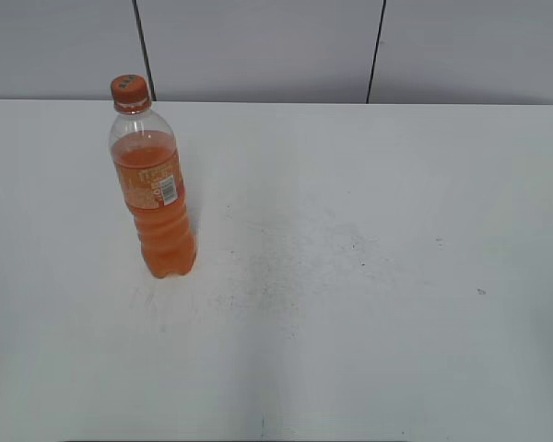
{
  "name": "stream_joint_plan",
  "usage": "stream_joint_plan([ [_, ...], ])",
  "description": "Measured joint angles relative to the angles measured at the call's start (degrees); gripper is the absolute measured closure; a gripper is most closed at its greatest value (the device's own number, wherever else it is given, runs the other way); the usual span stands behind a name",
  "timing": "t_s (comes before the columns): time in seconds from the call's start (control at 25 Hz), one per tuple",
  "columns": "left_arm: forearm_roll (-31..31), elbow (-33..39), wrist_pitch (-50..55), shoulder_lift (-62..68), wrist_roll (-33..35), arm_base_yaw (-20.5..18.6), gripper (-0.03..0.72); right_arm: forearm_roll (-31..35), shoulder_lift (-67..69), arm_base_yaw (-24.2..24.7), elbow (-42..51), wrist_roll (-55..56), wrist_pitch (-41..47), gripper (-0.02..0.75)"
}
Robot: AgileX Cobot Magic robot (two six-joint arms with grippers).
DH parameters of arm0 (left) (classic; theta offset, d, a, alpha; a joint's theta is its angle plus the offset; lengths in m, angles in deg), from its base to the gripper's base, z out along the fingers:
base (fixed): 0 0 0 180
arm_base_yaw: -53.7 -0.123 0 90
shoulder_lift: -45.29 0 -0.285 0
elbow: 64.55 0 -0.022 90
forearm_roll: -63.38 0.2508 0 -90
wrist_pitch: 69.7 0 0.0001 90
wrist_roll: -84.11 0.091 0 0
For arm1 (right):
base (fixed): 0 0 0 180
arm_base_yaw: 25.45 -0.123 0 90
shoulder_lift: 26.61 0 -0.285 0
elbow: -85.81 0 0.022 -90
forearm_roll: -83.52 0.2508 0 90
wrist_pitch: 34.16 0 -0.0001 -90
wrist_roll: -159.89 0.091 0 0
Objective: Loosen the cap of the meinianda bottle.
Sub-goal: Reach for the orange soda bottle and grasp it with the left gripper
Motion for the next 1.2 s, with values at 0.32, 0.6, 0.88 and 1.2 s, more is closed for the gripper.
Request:
stream_joint_plan([
  [0.32,0.0,0.0,0.0,0.0,0.0,0.0,0.445,0.0,0.0,0.0,0.0,0.0,0.0,0.227],
  [0.6,0.0,-0.3,-0.3,0.7,0.0,0.0,0.445,0.0,0.0,0.0,0.0,0.0,0.0,0.227],
  [0.88,4.7,-7.2,-11.7,13.6,0.1,0.0,0.328,0.7,0.2,0.0,-1.5,0.3,0.2,0.227],
  [1.2,4.9,-2.9,-39.0,32.0,2.8,0.0,0.237,0.7,2.7,0.0,-2.0,0.3,-1.4,0.227],
])
